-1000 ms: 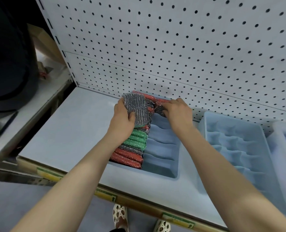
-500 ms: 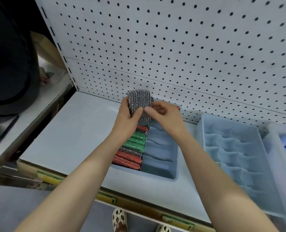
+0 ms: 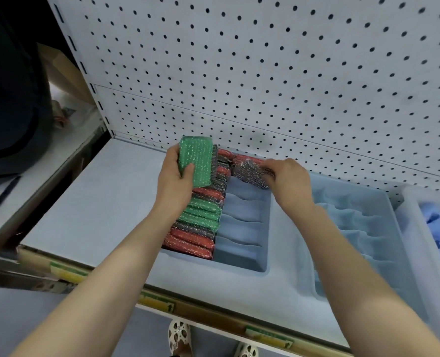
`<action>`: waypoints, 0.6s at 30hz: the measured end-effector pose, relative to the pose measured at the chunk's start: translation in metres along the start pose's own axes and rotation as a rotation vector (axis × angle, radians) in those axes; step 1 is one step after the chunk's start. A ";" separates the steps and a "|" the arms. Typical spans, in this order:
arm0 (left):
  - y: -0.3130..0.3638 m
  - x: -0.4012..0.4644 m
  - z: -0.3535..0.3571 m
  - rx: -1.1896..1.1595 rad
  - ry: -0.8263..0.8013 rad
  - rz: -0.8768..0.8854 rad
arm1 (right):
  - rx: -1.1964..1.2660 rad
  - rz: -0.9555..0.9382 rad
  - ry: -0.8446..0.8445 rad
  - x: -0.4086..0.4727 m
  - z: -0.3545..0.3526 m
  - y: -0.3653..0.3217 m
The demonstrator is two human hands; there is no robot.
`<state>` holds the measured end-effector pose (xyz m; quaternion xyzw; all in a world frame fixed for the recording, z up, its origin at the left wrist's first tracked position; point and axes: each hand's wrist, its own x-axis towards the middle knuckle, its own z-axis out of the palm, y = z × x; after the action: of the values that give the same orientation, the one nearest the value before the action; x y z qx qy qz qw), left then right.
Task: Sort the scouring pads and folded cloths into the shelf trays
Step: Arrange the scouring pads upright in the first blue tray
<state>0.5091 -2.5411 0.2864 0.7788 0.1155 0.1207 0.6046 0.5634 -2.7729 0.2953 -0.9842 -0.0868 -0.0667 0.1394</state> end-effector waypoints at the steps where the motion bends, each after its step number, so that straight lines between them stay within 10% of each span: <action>1: -0.001 -0.001 -0.001 0.023 -0.013 0.006 | -0.092 -0.041 -0.016 0.003 0.006 -0.005; 7: -0.006 -0.005 -0.006 0.080 -0.048 0.014 | -0.298 -0.118 -0.119 0.003 0.041 -0.018; 15: -0.001 -0.004 0.000 -0.046 -0.091 -0.054 | 0.203 -0.022 0.261 -0.008 0.032 -0.034; 18: 0.002 -0.005 0.009 -0.056 -0.148 -0.061 | 0.596 0.072 0.077 -0.007 0.015 -0.049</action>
<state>0.5076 -2.5510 0.2860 0.7646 0.0910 0.0475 0.6363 0.5488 -2.7234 0.2928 -0.8991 -0.0623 -0.0704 0.4274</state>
